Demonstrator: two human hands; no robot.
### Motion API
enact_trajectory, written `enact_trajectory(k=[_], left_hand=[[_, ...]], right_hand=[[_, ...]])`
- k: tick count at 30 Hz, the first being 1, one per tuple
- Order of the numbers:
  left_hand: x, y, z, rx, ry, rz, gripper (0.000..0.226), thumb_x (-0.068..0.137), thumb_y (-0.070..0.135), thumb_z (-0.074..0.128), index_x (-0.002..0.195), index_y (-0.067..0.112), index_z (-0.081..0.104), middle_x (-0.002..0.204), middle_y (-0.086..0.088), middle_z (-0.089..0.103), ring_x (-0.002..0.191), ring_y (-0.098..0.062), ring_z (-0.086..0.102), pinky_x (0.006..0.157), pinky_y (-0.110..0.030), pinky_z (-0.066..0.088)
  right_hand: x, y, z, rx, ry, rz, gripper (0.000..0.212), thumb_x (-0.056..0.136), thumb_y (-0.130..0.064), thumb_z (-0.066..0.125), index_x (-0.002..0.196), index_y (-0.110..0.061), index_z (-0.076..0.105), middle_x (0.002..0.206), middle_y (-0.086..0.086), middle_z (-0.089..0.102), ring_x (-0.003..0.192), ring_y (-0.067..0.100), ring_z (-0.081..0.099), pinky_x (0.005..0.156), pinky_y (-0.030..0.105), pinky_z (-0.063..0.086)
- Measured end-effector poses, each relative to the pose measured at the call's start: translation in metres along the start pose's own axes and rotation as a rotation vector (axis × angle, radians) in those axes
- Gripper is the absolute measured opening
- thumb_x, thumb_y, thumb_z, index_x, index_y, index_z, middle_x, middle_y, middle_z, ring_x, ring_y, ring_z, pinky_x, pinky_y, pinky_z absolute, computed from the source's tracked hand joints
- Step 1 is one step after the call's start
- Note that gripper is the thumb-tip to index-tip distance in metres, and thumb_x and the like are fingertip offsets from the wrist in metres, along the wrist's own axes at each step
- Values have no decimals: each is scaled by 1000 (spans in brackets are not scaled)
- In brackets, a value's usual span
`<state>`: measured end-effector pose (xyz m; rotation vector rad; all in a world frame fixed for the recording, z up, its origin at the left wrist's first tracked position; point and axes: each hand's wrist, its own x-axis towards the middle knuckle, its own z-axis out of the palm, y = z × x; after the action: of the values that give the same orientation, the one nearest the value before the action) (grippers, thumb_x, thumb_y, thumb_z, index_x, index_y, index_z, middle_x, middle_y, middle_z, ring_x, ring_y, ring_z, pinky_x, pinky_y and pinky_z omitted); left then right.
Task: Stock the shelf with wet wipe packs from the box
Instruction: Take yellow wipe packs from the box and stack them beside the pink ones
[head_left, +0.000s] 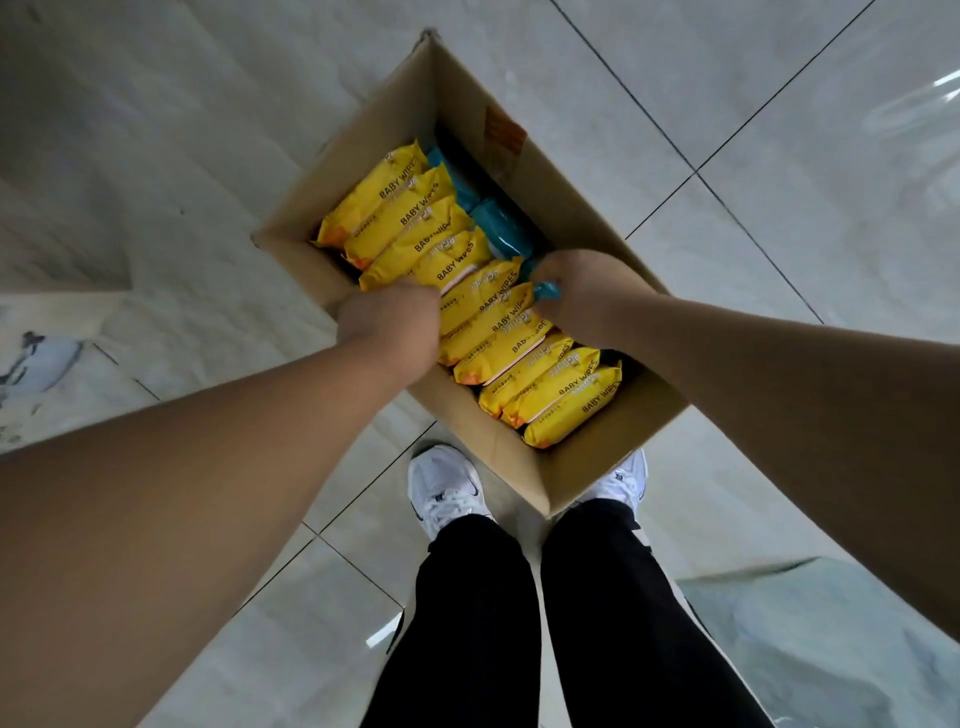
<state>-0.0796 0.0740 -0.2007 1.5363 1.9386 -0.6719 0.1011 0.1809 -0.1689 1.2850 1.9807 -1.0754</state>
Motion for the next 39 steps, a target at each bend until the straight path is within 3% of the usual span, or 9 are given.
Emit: enact_trajectory(k=[4,8,12,15,22,25,29,34,39], left_hand=[[20,-3,14,-137,-55,-4,35,92,29,58,127,31,61,126,-4,60,107,-32,64,82,-46,56],[28,2,20,-167,0,-5,32,93,38,60,122,26,67,122,-7,62,106,-32,64,80,-43,56],[36,9,26,-118,12,-39,38,92,45,63,119,19,66,118,-10,60,105,-32,64,73,-39,51],[38,10,27,-117,37,-79,30,93,39,63,113,17,68,115,-9,61,103,-31,65,67,-36,44],[24,2,7,-318,88,40,4,93,22,59,94,20,63,114,-7,54,110,-30,50,72,-40,47],[12,-2,-6,-424,148,101,10,93,17,55,85,19,50,99,-9,57,95,-31,54,67,-40,47],[-20,-2,-28,-547,162,88,14,99,14,48,90,18,40,75,-6,51,67,-29,46,56,-33,29],[-63,-6,-74,-668,279,74,5,101,13,46,97,10,47,76,-8,54,66,-31,49,56,-34,31],[-104,-13,-147,-716,368,45,7,101,10,46,95,11,48,72,7,46,67,-21,44,59,-29,26]], right_hand=[[22,-2,11,-30,-50,-11,36,97,-23,55,133,-25,59,112,9,64,88,26,65,69,35,55],[37,2,18,-104,-41,-38,34,97,-19,54,129,-23,63,115,10,66,95,28,65,71,31,49],[50,5,23,-177,-58,-46,29,99,-23,55,125,-23,66,115,9,67,97,29,66,77,33,55],[56,3,27,-252,-61,-57,21,98,-20,57,116,-19,70,112,8,69,96,30,67,82,35,58],[32,8,17,-212,-26,-138,11,94,-12,55,92,-23,57,91,4,63,85,27,63,62,30,44],[13,8,5,-180,-34,-189,14,95,-13,51,102,-24,56,86,3,62,80,25,61,64,35,51],[-17,4,-16,-106,23,-199,12,95,-14,50,92,-26,48,81,3,60,76,27,58,63,37,50],[-67,-4,-64,-21,81,-209,5,101,-23,45,96,-24,45,83,8,60,76,30,57,65,43,52],[-125,-17,-115,108,169,-223,15,102,-24,46,89,-29,42,74,1,55,71,27,53,62,38,46]])
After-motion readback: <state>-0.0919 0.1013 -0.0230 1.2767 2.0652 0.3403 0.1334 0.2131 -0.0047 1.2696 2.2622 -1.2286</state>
